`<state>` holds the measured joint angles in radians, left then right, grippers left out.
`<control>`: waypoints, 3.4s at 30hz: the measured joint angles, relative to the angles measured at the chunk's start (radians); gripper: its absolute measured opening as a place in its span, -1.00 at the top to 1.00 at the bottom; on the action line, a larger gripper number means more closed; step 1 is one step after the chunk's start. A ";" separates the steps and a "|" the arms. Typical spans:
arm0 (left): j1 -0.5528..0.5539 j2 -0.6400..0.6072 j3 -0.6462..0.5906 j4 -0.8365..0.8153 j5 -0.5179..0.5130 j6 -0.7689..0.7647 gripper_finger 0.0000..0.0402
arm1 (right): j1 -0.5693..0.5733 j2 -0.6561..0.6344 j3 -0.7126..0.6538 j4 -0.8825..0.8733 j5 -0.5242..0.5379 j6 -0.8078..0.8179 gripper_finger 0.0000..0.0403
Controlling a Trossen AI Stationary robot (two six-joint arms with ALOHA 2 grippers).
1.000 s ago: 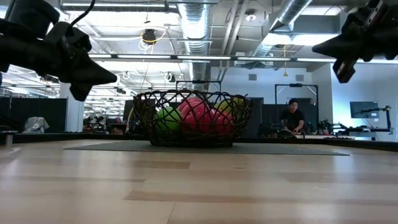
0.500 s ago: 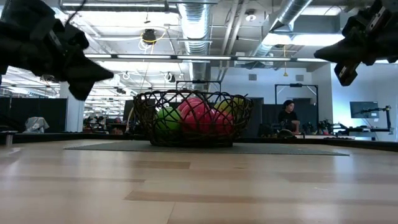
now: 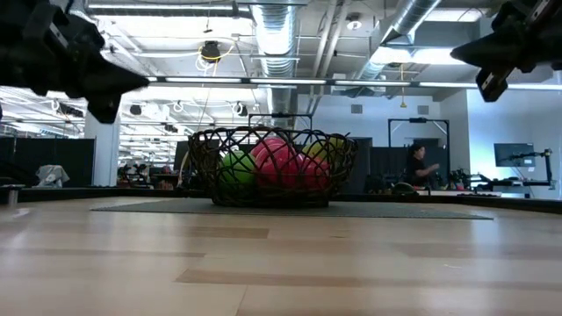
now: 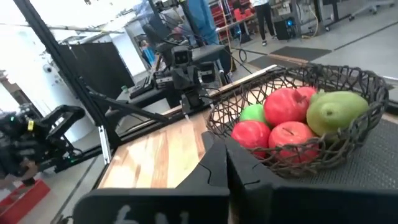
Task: Build produce basket
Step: Return to Home Position
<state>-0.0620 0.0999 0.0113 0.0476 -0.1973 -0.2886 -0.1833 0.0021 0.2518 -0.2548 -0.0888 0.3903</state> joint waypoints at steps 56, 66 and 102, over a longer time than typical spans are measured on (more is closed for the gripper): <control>0.145 -0.054 0.002 -0.011 0.061 0.161 1.00 | -0.076 0.000 -0.242 0.288 0.000 0.021 0.82; 0.144 -0.054 0.002 -0.011 0.061 0.161 1.00 | -0.076 0.000 -0.243 0.296 0.000 0.021 0.81; 0.131 -0.054 0.002 -0.011 0.059 0.161 1.00 | -0.076 0.000 -0.244 0.297 0.000 0.020 0.81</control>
<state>0.0692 0.0460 0.0128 0.0364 -0.1387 -0.1272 -0.2588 0.0025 0.0082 0.0421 -0.0891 0.4107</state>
